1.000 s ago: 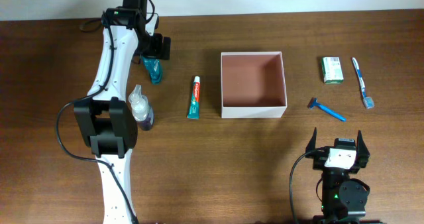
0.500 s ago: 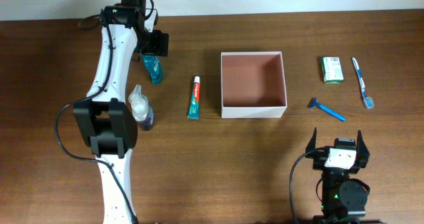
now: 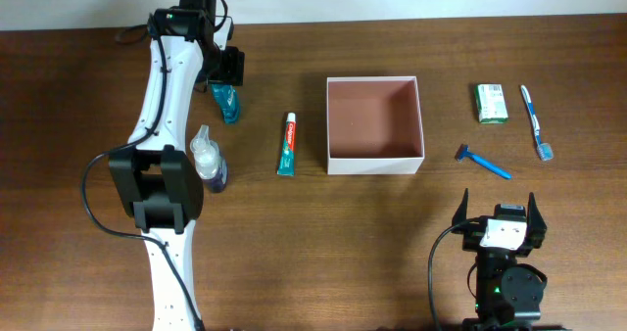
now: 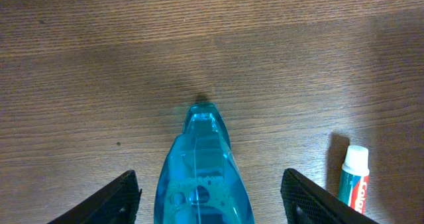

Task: Pack container
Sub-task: 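Lower the left gripper around the mouthwash bottle and close it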

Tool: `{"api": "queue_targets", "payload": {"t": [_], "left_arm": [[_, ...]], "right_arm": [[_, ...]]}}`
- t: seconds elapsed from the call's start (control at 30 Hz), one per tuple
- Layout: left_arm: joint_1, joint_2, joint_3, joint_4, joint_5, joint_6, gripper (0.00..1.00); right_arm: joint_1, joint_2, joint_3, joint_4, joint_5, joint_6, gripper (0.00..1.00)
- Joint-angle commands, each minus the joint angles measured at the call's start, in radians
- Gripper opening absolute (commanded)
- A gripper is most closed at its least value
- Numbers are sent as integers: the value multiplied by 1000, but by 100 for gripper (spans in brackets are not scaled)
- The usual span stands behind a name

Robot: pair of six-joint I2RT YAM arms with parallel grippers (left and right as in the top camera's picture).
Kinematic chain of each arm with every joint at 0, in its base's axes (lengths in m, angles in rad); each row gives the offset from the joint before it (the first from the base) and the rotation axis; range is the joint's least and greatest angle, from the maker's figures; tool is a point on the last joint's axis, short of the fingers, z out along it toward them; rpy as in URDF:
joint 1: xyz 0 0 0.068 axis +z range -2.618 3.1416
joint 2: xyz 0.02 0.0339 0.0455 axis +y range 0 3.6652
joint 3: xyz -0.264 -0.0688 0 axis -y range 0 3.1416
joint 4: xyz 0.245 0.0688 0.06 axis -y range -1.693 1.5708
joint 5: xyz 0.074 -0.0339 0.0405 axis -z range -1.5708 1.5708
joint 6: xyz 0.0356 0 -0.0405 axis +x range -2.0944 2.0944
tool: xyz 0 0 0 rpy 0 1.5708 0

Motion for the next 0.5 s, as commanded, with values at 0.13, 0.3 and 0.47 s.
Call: {"api": "queue_targets", "payload": {"t": [0.13,0.3,0.47], "left_arm": [[7,14,22,-2,10,1,56],[7,14,21,-6,11,1,49],[7,14,22,-28,10,1,49]], "right_arm": [[7,-6,-5,-8,20,5,99],[7,-6,-5,-8,20,5,99],[7,-6,-5,-8,20,5,99]]}}
